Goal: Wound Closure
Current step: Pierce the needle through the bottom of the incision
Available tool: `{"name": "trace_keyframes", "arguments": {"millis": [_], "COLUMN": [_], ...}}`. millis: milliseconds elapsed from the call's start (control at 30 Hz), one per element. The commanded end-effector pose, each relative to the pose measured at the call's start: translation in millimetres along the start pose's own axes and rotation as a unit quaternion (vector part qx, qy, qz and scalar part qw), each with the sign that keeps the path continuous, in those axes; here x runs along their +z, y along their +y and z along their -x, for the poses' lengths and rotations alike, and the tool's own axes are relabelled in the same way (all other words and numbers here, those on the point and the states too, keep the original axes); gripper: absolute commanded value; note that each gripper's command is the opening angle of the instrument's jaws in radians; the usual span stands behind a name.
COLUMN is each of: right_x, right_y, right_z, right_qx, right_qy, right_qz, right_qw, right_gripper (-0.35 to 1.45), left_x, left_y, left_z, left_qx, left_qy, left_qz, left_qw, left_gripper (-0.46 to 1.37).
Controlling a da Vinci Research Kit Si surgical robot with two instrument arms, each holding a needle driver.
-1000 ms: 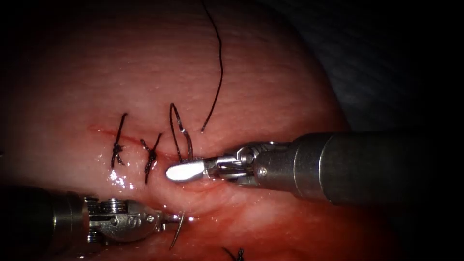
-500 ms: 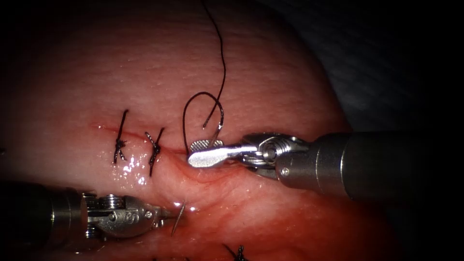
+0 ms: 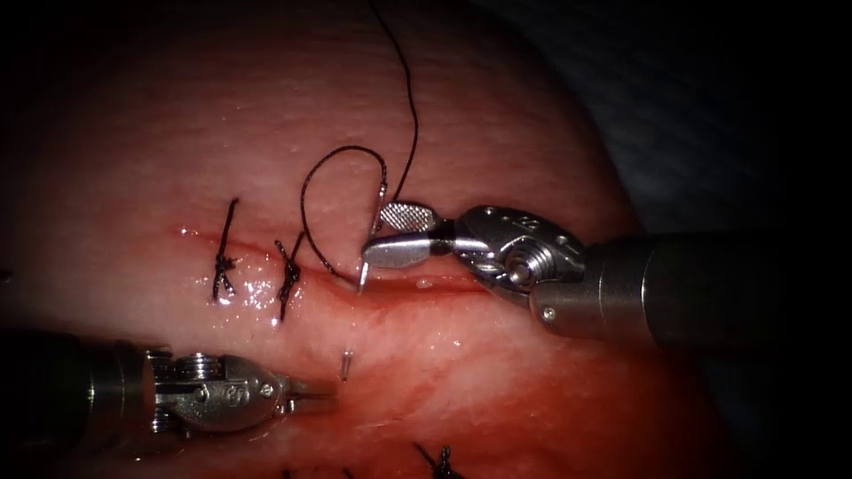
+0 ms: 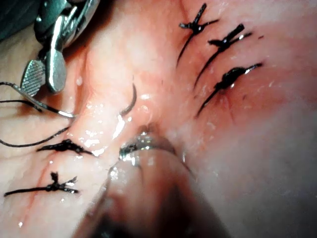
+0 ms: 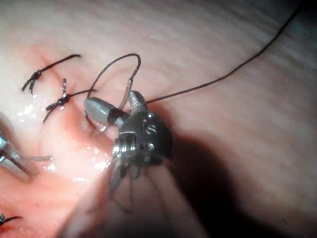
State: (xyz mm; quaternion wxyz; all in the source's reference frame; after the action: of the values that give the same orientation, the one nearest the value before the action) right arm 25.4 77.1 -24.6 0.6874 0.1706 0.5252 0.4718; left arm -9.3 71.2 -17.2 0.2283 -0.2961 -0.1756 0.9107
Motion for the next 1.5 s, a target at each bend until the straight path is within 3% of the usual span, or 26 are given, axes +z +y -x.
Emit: {"name": "trace_keyframes", "arguments": {"millis": [33,367,533,600,667,700,800,933,1100,1367,1500], "right_x": [0.0,1.1,2.0,2.3,2.5,2.7,2.9,3.3,3.3,2.7,2.4], "right_y": [0.1,1.2,1.4,1.0,0.7,0.5,0.2,-0.1,-0.9,-3.3,-4.5], "right_z": [0.0,-0.1,-0.1,0.0,0.0,0.0,0.2,0.5,1.9,4.6,5.4], "right_qx": [-0.001,-0.001,0.005,0.014,0.038,0.085,0.19,0.217,0.303,0.373,0.385], "right_qy": [0.002,0.007,0.009,0.009,0.01,0.01,0.001,-0.016,-0.037,-0.081,-0.093], "right_qz": [-0.005,-0.003,-0.01,-0.015,-0.017,-0.018,-0.02,-0.02,-0.045,-0.068,-0.075], "right_qw": [1.0,1.0,1.0,1.0,0.999,0.996,0.982,0.976,0.951,0.922,0.915], "right_gripper": [1.26,1.19,1.03,0.73,-0.27,-0.35,-0.35,-0.35,-0.35,-0.35,-0.35], "left_x": [0.0,-0.1,-0.2,-0.2,-0.2,-0.3,-0.3,-0.3,-0.3,-0.2,-0.2], "left_y": [0.0,0.0,0.0,0.0,0.0,0.0,0.0,-0.1,-0.2,-0.6,-0.6], "left_z": [0.0,0.1,0.2,0.2,0.2,0.2,0.2,0.1,0.1,0.1,0.1], "left_qx": [0.0,0.0,0.001,0.001,0.001,0.001,0.001,0.001,0.0,-0.003,-0.003], "left_qy": [-0.001,-0.001,-0.001,-0.001,-0.001,-0.001,0.001,0.002,0.004,0.005,0.005], "left_qz": [-0.003,-0.002,-0.002,-0.002,-0.002,-0.002,-0.002,-0.002,-0.003,-0.003,-0.003], "left_qw": [1.0,1.0,1.0,1.0,1.0,1.0,1.0,1.0,1.0,1.0,1.0], "left_gripper": [0.11,0.11,0.11,0.11,0.11,0.11,0.11,0.11,0.11,0.1,0.1]}}
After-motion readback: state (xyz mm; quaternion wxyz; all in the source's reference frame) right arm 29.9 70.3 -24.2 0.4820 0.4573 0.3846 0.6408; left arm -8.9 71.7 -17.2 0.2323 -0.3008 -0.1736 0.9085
